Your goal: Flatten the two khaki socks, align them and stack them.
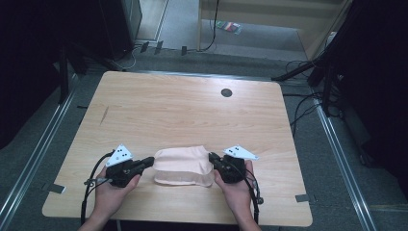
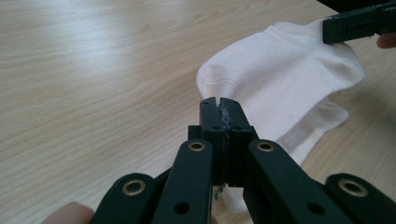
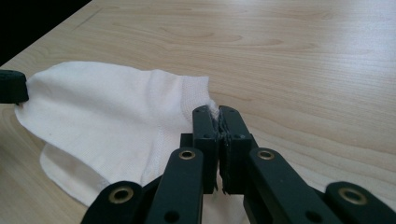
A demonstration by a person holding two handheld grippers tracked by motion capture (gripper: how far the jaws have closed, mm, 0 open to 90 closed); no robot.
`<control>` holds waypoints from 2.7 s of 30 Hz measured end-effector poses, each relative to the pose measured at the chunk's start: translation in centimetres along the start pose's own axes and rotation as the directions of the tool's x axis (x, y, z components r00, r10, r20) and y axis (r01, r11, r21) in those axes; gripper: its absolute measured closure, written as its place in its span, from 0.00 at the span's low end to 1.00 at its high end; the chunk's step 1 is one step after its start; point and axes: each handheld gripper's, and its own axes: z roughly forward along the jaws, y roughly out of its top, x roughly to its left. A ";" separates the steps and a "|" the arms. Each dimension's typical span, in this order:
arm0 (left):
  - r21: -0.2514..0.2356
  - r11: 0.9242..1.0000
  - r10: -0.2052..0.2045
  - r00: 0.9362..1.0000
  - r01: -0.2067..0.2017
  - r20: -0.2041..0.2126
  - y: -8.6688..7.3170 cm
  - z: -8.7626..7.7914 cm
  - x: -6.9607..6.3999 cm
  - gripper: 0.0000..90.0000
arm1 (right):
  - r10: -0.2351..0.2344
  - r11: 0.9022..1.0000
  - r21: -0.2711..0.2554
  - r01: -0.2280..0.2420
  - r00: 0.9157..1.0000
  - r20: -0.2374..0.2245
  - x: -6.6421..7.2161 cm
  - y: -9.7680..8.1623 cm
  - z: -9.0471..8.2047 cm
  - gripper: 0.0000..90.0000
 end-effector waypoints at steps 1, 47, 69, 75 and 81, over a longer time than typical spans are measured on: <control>0.000 1.000 0.001 1.000 -0.001 0.006 -0.1 -0.1 -0.2 1.00 | -0.003 1.000 -0.001 0.003 1.000 -0.002 0.0 -0.1 -0.1 0.97; 0.131 0.989 0.075 0.997 -0.070 -0.032 -3.4 2.1 -0.7 1.00 | -0.052 0.992 0.114 0.047 0.998 0.045 -0.4 -3.8 1.7 0.96; -0.072 0.994 -0.084 0.995 0.080 -0.054 -2.6 -0.7 2.3 0.09 | -0.019 1.000 0.002 0.018 1.000 0.023 -1.8 -2.5 0.1 0.16; -0.074 0.994 -0.089 0.994 0.084 -0.065 -2.7 -1.0 3.2 0.06 | 0.024 1.000 0.001 -0.024 1.000 0.019 -2.4 -2.5 -0.1 0.16; -0.078 0.991 -0.115 0.990 0.109 -0.085 -2.8 -1.4 4.1 0.06 | 0.029 1.000 -0.001 -0.029 0.999 0.030 -2.8 -2.4 -0.2 0.16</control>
